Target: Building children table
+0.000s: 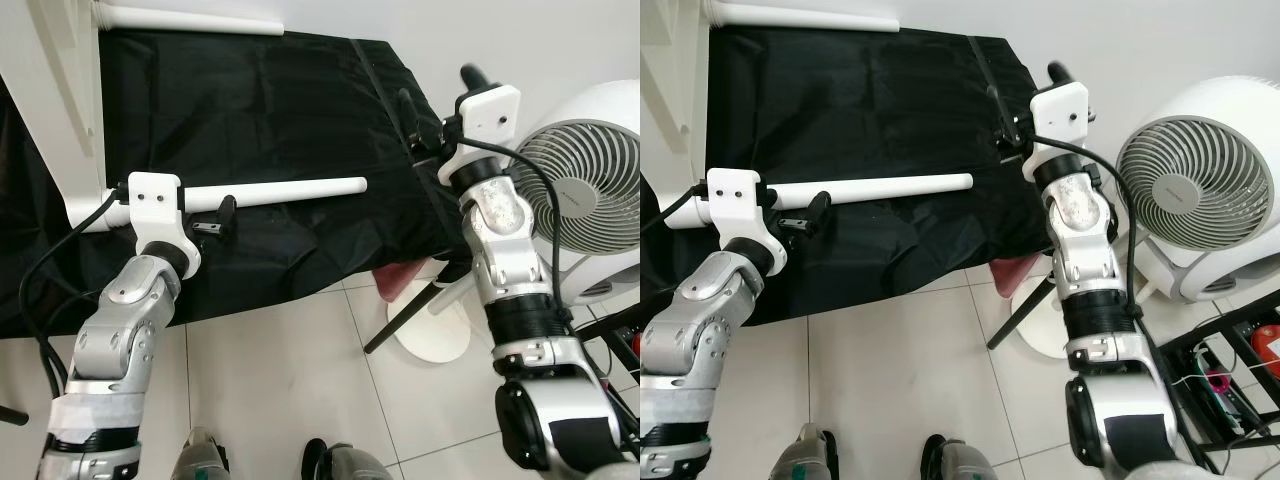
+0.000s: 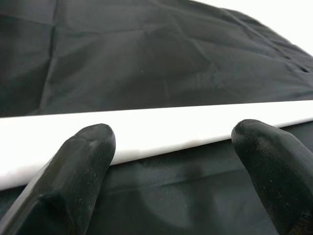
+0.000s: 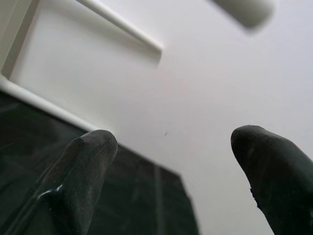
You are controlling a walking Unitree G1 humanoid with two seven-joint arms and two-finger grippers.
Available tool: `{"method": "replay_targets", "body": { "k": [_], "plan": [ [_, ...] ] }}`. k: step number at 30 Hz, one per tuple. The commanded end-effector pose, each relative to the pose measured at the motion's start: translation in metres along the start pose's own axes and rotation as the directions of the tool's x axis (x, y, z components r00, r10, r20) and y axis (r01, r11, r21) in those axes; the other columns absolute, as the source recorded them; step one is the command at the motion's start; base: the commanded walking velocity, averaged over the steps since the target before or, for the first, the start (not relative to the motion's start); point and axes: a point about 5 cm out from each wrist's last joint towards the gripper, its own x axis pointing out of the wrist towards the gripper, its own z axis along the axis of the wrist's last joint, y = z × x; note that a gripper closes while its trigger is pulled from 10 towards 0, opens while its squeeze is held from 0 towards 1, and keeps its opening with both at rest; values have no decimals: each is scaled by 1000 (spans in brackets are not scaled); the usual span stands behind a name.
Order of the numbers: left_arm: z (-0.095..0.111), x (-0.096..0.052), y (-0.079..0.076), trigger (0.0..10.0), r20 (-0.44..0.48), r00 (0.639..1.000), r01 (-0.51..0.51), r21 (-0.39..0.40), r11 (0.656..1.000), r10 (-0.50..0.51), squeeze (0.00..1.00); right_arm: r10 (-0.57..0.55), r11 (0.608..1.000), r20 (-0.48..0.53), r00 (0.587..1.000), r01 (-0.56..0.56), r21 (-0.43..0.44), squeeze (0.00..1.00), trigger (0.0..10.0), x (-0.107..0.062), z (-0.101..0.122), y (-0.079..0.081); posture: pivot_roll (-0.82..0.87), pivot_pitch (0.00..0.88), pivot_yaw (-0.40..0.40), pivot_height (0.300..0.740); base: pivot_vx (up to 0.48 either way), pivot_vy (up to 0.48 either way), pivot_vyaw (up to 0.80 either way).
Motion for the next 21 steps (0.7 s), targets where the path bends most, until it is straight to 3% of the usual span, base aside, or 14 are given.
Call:
{"method": "replay_targets", "body": {
  "k": [1, 6, 7, 19, 21],
  "plan": [
    [-6, 2, -1, 10000, -33, 999, -21, -12, 1000, 20, 0, 1, 998, 40, 999, 1, -56, 0, 10000, 4, 7, -2, 97, 95, -109, 740, 0, 0, 0],
    [-6, 3, -2, 10000, -33, 998, -47, -25, 999, 46, 0, 31, 989, 139, 990, -10, -151, 0, 10000, 21, 29, 4, 111, 80, -114, 740, 0, 0, 0],
    [-7, 1, -5, 10000, -35, 998, -47, -30, 998, 46, 0, 71, 978, 201, 977, -29, -204, 0, 10000, 32, 44, 8, 114, 70, -119, 740, 0, 0, 0],
    [-15, -3, -7, 10000, -56, 996, -68, -27, 997, 67, 0, 144, 960, 286, 947, -64, -272, 0, 10000, 51, 69, 9, 119, 59, -142, 740, 0, 0, 0],
    [-16, -3, -2, 10000, -56, 993, -108, -42, 993, 105, 0, 186, 947, 307, 933, -87, -309, 0, 10000, 58, 76, 9, 121, 65, -158, 740, 0, 0, 0]
  ]
}}
